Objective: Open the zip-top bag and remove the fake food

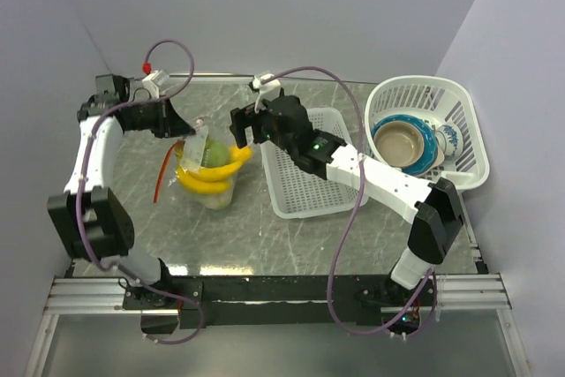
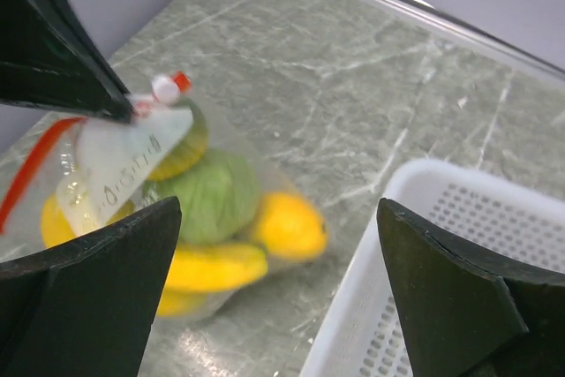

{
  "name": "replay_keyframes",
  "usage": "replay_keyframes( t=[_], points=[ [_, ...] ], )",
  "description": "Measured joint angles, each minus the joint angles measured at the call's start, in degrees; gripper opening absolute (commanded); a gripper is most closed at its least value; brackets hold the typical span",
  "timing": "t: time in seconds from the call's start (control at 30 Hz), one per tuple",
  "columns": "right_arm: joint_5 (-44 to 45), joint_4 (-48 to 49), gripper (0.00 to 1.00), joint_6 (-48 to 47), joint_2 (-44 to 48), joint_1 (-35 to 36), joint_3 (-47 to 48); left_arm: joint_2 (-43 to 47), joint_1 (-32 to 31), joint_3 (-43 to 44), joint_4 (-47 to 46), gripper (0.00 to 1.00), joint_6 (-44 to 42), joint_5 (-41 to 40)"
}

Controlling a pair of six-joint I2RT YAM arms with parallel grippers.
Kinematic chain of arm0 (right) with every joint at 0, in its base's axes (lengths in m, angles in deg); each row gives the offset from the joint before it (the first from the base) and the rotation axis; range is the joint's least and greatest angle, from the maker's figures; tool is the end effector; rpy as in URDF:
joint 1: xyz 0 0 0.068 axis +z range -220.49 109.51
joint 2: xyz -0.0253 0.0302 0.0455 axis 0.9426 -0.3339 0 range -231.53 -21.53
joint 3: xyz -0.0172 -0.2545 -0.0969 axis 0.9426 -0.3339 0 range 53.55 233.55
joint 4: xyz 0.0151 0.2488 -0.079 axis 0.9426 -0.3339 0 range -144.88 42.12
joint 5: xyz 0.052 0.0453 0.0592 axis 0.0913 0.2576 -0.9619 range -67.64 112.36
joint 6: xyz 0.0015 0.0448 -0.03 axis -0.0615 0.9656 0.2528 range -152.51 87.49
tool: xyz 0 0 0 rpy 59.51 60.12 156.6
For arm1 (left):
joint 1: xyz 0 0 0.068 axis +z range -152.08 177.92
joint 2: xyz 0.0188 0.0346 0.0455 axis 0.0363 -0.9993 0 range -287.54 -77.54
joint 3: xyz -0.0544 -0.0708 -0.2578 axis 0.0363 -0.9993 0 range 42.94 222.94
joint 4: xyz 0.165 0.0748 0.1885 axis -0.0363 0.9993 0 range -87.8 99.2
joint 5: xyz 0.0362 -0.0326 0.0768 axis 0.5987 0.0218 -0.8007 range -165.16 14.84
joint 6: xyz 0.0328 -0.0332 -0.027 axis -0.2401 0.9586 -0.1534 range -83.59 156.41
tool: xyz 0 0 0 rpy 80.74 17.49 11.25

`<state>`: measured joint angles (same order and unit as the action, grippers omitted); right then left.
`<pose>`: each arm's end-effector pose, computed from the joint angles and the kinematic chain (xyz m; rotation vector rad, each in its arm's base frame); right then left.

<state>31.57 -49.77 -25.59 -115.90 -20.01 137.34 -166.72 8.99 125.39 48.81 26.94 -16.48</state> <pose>0.2579 0.3039 0.3673 -0.5656 1.7323 0.5728 0.3217 0.0320 0.3341 0.3688 2.1459 -1.0574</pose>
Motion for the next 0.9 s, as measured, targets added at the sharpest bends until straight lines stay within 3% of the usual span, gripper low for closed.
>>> replay_keyframes(
  t=[0.13, 0.33, 0.7, 0.9],
  points=[
    [-6.7, 1.1, 1.0, -3.2, -0.7, -0.1, 1.8, -9.6, -0.1, 12.3, 16.9, 0.01, -16.3, 5.2],
    [-22.5, 5.3, 0.97, -6.3, -0.7, -1.3, 0.7, -10.7, -0.4, 14.7, 26.0, 0.01, -27.7, 7.3],
    [-44.0, 10.1, 0.88, -2.0, -4.1, -8.7, 0.2, -1.1, -7.7, 17.0, 29.5, 0.01, -31.6, 8.8],
    [-51.5, 12.7, 0.81, 2.3, -6.4, -10.6, 0.2, 1.9, -9.2, 17.0, 29.7, 0.01, -31.7, 9.5]
  ],
)
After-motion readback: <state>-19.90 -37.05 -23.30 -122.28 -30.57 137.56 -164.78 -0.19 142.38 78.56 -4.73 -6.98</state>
